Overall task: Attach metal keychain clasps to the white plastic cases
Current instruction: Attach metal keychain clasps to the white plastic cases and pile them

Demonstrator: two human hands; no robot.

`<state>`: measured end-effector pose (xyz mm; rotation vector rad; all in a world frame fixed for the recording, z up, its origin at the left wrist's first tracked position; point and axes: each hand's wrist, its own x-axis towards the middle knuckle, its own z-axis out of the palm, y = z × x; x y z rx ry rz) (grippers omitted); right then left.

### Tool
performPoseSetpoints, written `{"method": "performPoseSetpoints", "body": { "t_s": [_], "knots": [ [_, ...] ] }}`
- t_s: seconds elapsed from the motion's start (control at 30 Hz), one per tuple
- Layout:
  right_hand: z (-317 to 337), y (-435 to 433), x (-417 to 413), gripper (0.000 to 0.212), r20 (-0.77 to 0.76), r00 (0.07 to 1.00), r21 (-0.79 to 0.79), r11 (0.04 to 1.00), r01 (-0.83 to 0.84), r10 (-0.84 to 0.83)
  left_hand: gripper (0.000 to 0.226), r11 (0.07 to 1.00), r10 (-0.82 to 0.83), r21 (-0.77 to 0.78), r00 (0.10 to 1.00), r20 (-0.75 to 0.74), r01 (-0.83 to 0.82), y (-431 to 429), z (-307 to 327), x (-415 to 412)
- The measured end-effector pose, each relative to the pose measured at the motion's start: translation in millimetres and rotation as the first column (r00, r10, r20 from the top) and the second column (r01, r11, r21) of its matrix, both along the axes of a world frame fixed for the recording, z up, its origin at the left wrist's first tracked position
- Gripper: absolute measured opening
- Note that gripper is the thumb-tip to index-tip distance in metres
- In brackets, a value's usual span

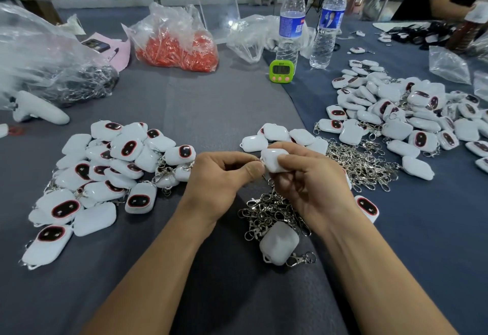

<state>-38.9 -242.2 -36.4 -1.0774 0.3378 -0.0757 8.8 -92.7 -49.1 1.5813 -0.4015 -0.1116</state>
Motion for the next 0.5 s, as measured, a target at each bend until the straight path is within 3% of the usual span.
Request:
{"method": "performPoseSetpoints", "body": {
  "t_s": [0.07, 0.17, 0.23, 0.3, 0.37, 0.43, 0.5],
  "knots": [
    [-1, 0, 0, 0.034, 0.013, 1.0, -0.002, 1.0, 0.015, -0.015, 0.023, 1.0, 0.011, 0.007, 1.0, 0.014, -0.011, 0, 2, -1],
    [-6, 3, 1, 0.025, 0.073, 0.995, -0.249, 0.965, 0.083, -0.067, 0.011, 0.922, 0.009, 0.356, 0.93, 0.367, -0.15, 6, 0, 1],
    [-10, 7, 2, 0.025, 0.12, 0.986, -0.569, 0.806, 0.163, -0.114, 0.014, 0.786, -0.111, 0.544, 0.799, 0.592, -0.294, 7, -3, 0],
    [-12, 11, 2, 0.025, 0.156, 0.98, -0.722, 0.662, 0.201, -0.128, 0.019, 0.724, -0.152, 0.576, 0.727, 0.669, -0.379, 3, -6, -2],
    [-10, 10, 2, 0.025, 0.147, 0.976, -0.585, 0.781, 0.219, -0.164, 0.017, 0.763, -0.061, 0.528, 0.772, 0.633, -0.373, 0, -8, -5],
    [-4, 8, 1, 0.026, 0.073, 0.985, -0.297, 0.939, 0.172, -0.157, 0.008, 0.9, 0.065, 0.372, 0.913, 0.403, -0.229, -2, -7, -3],
    [1, 5, 0, 0.026, 0.003, 0.992, -0.045, 0.991, 0.125, -0.125, 0.019, 0.979, 0.05, 0.19, 0.987, 0.15, -0.078, -5, -4, -3]
  ]
}}
